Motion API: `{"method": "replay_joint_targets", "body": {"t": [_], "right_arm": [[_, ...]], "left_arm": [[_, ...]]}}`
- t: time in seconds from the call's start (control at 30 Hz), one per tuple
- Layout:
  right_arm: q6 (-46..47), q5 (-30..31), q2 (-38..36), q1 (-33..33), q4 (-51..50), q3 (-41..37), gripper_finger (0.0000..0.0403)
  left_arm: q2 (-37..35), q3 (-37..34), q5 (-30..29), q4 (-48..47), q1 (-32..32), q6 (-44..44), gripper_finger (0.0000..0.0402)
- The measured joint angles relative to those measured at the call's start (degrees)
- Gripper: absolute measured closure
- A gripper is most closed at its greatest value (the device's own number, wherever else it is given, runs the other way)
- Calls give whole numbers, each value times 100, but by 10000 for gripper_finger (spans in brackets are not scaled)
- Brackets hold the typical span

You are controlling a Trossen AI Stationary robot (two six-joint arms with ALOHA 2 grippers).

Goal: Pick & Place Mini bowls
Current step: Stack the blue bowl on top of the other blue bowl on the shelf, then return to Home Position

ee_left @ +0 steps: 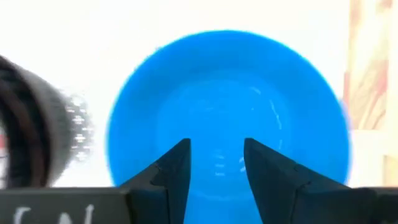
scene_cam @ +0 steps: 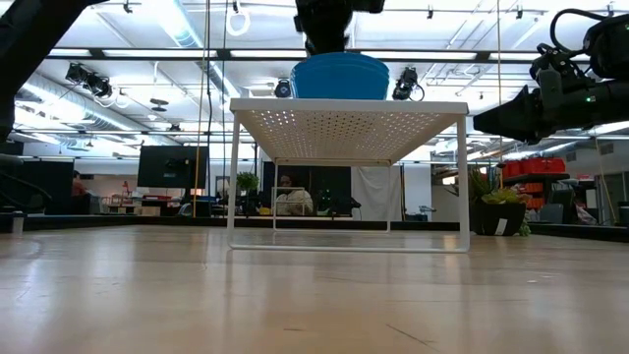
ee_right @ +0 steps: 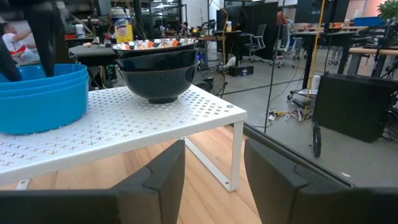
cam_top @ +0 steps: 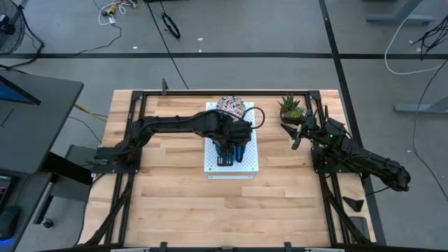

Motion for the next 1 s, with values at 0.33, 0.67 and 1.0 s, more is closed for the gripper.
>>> {"method": "replay_joint_targets", "body": {"t": [0.33, 0.67, 1.0], "right_arm": [[1, 0, 0, -1, -1, 0, 234], [-1, -1, 0, -2, -2, 0, 234], [-1, 0, 0, 0, 0, 0, 234]], "left_arm": [[-37, 583, 122, -1287, 36, -100, 248], [-596, 119, 311, -1254, 118, -131, 248], [-3096, -3887, 221, 288, 562, -646, 248]]}}
